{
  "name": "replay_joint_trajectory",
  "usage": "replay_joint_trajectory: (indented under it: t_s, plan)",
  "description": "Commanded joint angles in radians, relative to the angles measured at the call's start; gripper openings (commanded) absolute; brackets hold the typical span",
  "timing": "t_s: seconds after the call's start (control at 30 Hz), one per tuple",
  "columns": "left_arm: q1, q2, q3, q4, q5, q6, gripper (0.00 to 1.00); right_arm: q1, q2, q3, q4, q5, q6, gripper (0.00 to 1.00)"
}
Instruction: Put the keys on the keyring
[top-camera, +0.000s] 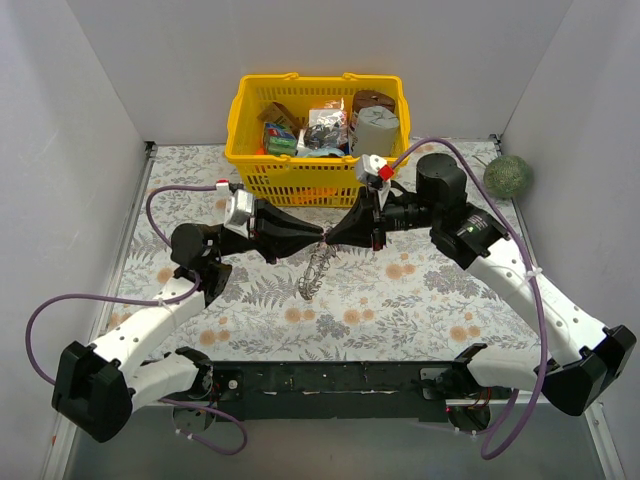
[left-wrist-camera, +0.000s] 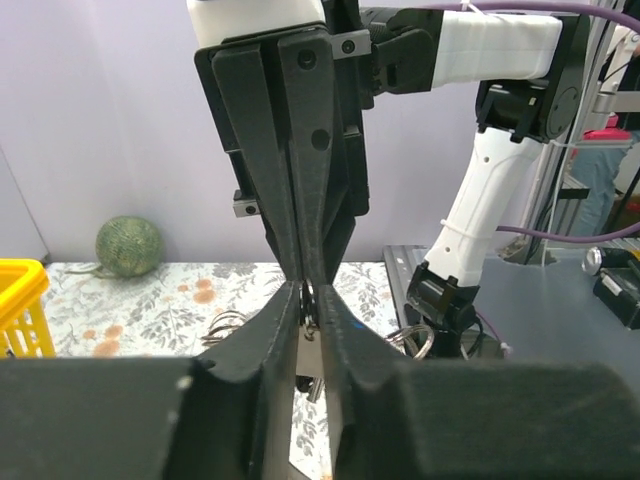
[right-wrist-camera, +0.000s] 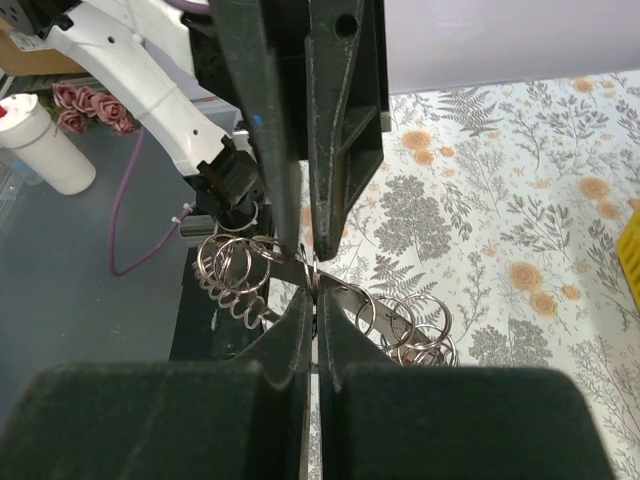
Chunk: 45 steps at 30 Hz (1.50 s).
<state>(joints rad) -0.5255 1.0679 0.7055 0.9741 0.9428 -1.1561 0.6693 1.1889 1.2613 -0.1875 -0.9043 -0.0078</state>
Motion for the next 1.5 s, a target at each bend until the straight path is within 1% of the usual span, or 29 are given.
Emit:
replay_joint_trajectory:
  t_s: [0.0,0.03,0.07,0.1,0.13,0.17,0.2,0.23,0.3,0.33,0.37,0.47,0.53,0.63,0.7,0.8,1.03,1.27,1.37,1.47]
  plan:
    - [-0.005,-0.057,0.074,-0.155,0.022,0.099,0.21,0.0,0.018,0.079,-0.073,0.064,-0.06,0.01]
    - [-0.007,-0.066,0.081,-0.187,0.022,0.142,0.26,0.0,0.023,0.101,-0.098,0.068,-0.084,0.01]
    - [-0.007,-0.069,0.089,-0.262,0.024,0.163,0.34,-0.002,0.029,0.118,-0.122,0.08,-0.101,0.01]
    - [-0.005,-0.074,0.115,-0.306,0.022,0.194,0.38,0.0,0.046,0.133,-0.188,0.09,-0.118,0.01]
    - [-0.007,-0.078,0.13,-0.402,0.018,0.246,0.41,0.0,0.055,0.169,-0.222,0.094,-0.157,0.01]
    - [-0.007,-0.079,0.149,-0.455,0.016,0.278,0.45,-0.002,0.066,0.188,-0.257,0.114,-0.176,0.01]
    - [-0.005,-0.075,0.19,-0.507,0.014,0.304,0.47,0.0,0.086,0.205,-0.327,0.123,-0.196,0.01]
    - [-0.007,-0.071,0.215,-0.608,0.017,0.329,0.49,0.0,0.096,0.225,-0.36,0.133,-0.213,0.01]
    - [-0.005,-0.046,0.286,-0.708,0.025,0.406,0.51,0.0,0.129,0.28,-0.43,0.171,-0.264,0.01]
    - [-0.005,-0.037,0.31,-0.76,0.033,0.435,0.51,0.0,0.138,0.297,-0.498,0.18,-0.28,0.01]
    - [-0.004,-0.011,0.331,-0.854,0.04,0.479,0.52,0.0,0.149,0.332,-0.526,0.2,-0.312,0.01]
    - [-0.005,0.026,0.422,-1.026,0.06,0.541,0.53,0.0,0.182,0.368,-0.615,0.212,-0.357,0.01]
    - [-0.005,0.062,0.472,-1.121,0.071,0.593,0.53,-0.002,0.196,0.388,-0.651,0.209,-0.396,0.01]
    - [-0.005,0.109,0.509,-1.201,0.093,0.637,0.53,0.0,0.209,0.403,-0.696,0.205,-0.429,0.01]
    - [-0.004,0.141,0.528,-1.216,0.128,0.639,0.52,0.0,0.212,0.398,-0.704,0.199,-0.437,0.01]
    - [-0.005,0.168,0.542,-1.218,0.171,0.624,0.46,0.0,0.212,0.394,-0.698,0.179,-0.443,0.01]
    - [-0.005,0.201,0.539,-1.212,0.209,0.612,0.41,0.0,0.204,0.375,-0.652,0.15,-0.423,0.01]
    - [-0.008,0.208,0.517,-1.174,0.211,0.584,0.32,0.0,0.198,0.354,-0.615,0.131,-0.4,0.01]
    - [-0.008,0.211,0.517,-1.17,0.209,0.584,0.26,0.0,0.193,0.354,-0.61,0.136,-0.397,0.01]
    - [-0.008,0.216,0.516,-1.163,0.209,0.576,0.23,-0.002,0.192,0.351,-0.604,0.134,-0.394,0.01]
